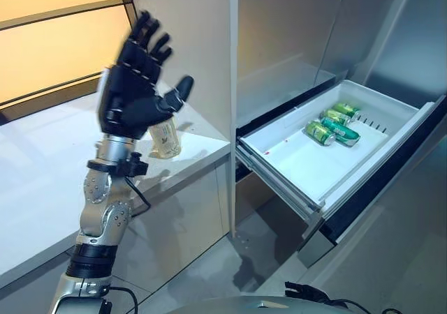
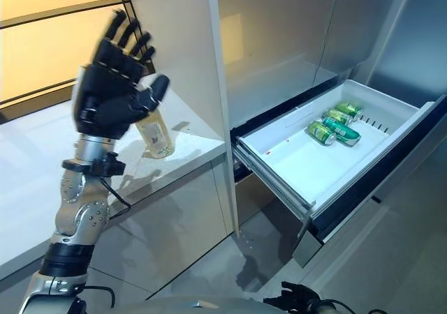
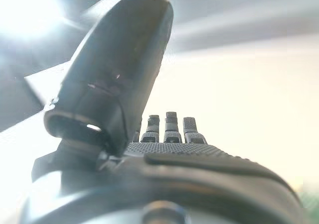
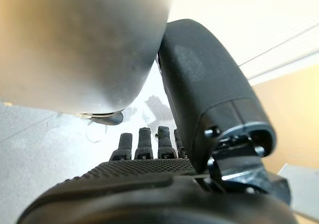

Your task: Put drinks into fridge and close the fridge

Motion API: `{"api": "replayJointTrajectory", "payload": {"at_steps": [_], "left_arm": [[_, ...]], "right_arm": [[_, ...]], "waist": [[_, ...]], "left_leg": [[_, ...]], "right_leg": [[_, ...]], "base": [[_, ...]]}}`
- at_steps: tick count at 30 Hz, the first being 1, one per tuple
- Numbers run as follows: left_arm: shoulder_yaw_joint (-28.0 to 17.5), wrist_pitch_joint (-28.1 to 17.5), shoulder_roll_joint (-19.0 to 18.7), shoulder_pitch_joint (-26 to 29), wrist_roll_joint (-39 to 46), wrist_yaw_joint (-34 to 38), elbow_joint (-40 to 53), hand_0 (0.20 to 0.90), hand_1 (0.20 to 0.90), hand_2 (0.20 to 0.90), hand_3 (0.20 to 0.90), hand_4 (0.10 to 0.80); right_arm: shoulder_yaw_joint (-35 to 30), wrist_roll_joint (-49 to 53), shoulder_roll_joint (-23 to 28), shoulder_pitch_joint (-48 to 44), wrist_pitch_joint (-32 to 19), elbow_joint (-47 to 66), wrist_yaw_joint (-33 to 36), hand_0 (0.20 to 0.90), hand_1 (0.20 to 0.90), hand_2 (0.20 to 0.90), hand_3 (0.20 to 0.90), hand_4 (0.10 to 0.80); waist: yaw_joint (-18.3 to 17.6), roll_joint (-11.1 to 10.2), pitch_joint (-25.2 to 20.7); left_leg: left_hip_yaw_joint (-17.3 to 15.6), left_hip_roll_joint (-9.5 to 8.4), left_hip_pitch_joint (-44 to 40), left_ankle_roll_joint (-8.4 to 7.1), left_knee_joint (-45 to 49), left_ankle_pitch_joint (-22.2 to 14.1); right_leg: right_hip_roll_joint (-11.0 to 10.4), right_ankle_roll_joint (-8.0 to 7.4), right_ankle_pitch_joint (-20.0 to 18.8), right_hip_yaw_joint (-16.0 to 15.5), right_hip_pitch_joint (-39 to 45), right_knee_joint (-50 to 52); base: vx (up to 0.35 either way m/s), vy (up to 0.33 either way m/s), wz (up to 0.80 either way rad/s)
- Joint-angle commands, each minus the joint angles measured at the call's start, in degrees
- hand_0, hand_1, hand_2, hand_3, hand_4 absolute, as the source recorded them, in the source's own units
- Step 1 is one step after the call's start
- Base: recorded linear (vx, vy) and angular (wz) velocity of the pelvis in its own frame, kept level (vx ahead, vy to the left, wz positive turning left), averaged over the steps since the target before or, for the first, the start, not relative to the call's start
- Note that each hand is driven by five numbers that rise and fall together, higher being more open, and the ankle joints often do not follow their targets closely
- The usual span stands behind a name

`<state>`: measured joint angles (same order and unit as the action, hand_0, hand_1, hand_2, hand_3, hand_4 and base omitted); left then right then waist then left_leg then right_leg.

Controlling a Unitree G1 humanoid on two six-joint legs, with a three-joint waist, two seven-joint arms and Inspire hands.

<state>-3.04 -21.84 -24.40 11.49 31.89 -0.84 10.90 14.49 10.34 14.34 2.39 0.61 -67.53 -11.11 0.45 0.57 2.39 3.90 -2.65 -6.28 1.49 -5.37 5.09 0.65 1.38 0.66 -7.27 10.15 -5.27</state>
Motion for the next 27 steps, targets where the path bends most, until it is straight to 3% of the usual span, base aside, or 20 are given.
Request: {"api": "replayJointTrajectory", "payload": {"at_steps": [1,5,10,27], "left_arm": [[-1.1,-6.2,-3.1,9.4,-11.7,10.4,2.7,0.900,0.900,0.900,0.900,0.800],[-0.3,-1.6,-4.1,10.4,-12.8,15.9,-0.7,0.900,0.900,0.900,0.900,0.800],[1.1,-0.3,-3.4,10.0,-13.9,18.9,-4.9,0.900,0.900,0.900,0.900,0.800],[3.2,5.2,-1.8,9.6,-11.5,17.3,-9.9,0.900,0.900,0.900,0.900,0.800]], "right_arm": [[3.3,0.5,-3.6,0.7,-1.4,-1.9,-0.5,0.900,0.900,0.900,0.900,0.800],[3.4,0.4,-3.6,0.5,-1.4,-2.4,-0.8,0.900,0.900,0.900,0.900,0.800],[3.2,0.2,-3.4,0.2,-1.1,-2.7,-1.0,0.900,0.900,0.900,0.900,0.800],[2.2,-0.6,-2.8,-0.1,-0.5,-2.9,-2.0,0.900,0.900,0.900,0.900,0.800]], "waist": [[-0.2,-0.7,-2.6],[-0.7,-0.6,-2.9],[-1.0,-0.6,-2.6],[-1.6,-0.6,-2.4]], "left_leg": [[-0.6,-1.31,-2.4,0.94,0.4,-7.6],[-1.1,-1.17,-2.4,0.86,0.4,-7.6],[-1.6,-1.05,-2.7,0.94,0.4,-7.5],[-2.2,-1.02,-4.0,1.19,0.4,-8.1]], "right_leg": [[-0.1,-2.43,0.9,0.8,-1.2,2.2],[0.0,-2.48,1.0,1.2,-1.3,2.3],[0.0,-2.44,1.1,1.6,-1.4,2.8],[0.0,-2.39,2.0,1.7,-1.1,4.0]], "base": [[0.000,0.000,0.00],[0.024,0.000,-0.05],[0.000,0.000,0.00],[0.024,0.007,-0.01]]}}
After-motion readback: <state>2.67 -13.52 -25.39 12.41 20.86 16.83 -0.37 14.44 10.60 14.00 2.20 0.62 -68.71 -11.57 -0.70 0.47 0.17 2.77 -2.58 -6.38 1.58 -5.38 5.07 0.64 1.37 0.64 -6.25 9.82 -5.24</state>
